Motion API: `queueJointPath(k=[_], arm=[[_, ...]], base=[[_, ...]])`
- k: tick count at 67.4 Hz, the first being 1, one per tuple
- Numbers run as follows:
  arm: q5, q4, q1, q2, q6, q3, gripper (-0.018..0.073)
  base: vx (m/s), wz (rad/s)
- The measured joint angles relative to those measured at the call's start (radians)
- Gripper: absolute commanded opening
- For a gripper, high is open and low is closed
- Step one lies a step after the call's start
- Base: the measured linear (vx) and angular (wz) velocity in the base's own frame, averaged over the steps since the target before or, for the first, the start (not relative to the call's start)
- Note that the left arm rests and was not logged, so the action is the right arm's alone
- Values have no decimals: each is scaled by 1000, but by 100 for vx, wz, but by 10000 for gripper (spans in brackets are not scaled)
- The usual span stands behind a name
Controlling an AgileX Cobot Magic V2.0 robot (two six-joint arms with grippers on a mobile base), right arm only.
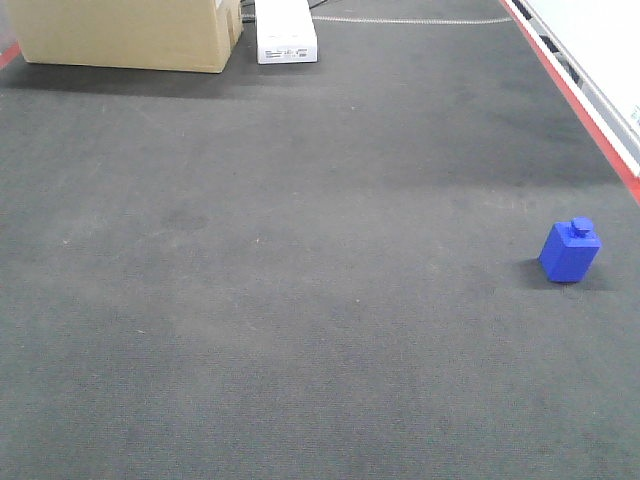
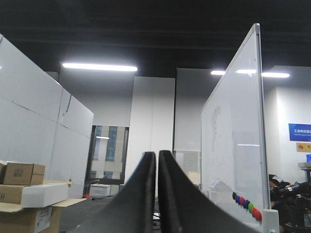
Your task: Pour parts from conveyor to right shelf
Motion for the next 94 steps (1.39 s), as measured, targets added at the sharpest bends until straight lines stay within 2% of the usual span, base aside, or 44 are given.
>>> queueJointPath(k=[13,20,26,35,47,54,68,82,94], arm=[[238,0,0,300,0,-238,-3],[360,0,0,464,0,-309,10],[402,0,0,575,0,-326,60],[437,1,0,712,0,-327,228],[475,0,0,824,-5,-327,580],[482,-22,0,854,-15,-327,678],[499,-71,0,885,-13,-335,673],[862,-41,0,946,-18,-494,639],[1102,51,0,1075,-117,-705,634]], base=[[0,0],[0,0],[0,0],[0,0],[0,0],[0,0],[0,0],[0,0],[0,0]])
